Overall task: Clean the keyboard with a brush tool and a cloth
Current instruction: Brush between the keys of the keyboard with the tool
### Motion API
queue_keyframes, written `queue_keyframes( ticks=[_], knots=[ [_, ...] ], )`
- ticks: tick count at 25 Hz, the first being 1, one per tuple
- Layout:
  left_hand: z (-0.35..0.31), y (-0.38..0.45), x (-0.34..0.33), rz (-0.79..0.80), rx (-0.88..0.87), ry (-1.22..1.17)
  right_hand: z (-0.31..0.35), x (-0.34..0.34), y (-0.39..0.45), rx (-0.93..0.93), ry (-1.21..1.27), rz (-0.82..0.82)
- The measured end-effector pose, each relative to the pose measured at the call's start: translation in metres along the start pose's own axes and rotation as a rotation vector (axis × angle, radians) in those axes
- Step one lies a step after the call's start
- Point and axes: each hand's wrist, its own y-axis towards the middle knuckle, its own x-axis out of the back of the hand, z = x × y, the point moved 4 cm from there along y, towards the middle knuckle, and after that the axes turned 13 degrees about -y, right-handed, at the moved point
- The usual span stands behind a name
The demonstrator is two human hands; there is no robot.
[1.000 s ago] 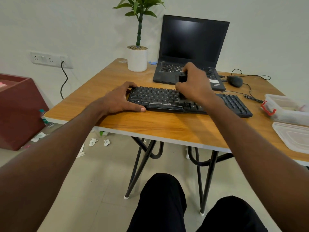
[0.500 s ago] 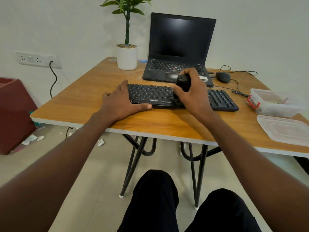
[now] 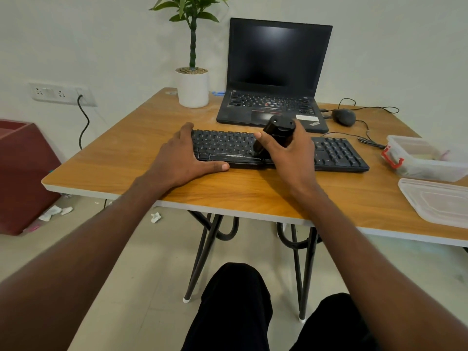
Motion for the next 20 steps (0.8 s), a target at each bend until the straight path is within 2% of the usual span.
queue_keyframes(
  ticks=[3, 8, 10, 12, 14, 16, 18, 20],
  knots=[
    [-0.002, -0.001, 0.000, 0.000, 0.002, 0.010, 0.001, -0.002, 0.001, 0.009, -0.116, -0.051],
    [-0.006, -0.004, 0.002, 0.000, 0.010, 0.022, -0.001, 0.011, -0.004, -0.043, -0.201, -0.272],
    [-0.007, -0.005, 0.003, 0.001, 0.019, 0.017, -0.002, 0.012, -0.002, -0.063, -0.130, -0.221],
    [-0.007, -0.006, 0.004, 0.002, 0.024, 0.017, -0.002, 0.007, -0.001, -0.064, -0.001, -0.070],
    [-0.007, -0.007, 0.004, 0.003, 0.024, 0.023, -0.003, 0.003, 0.000, -0.036, 0.002, 0.009],
    [-0.007, -0.007, 0.004, 0.006, 0.023, 0.027, -0.005, 0.004, 0.000, -0.019, -0.118, -0.084],
    [-0.007, -0.007, 0.004, 0.007, 0.016, 0.030, -0.009, 0.011, 0.001, -0.069, -0.270, -0.278],
    [-0.007, -0.006, 0.005, 0.003, 0.005, 0.035, -0.013, 0.015, 0.002, -0.129, -0.317, -0.379]
  ],
)
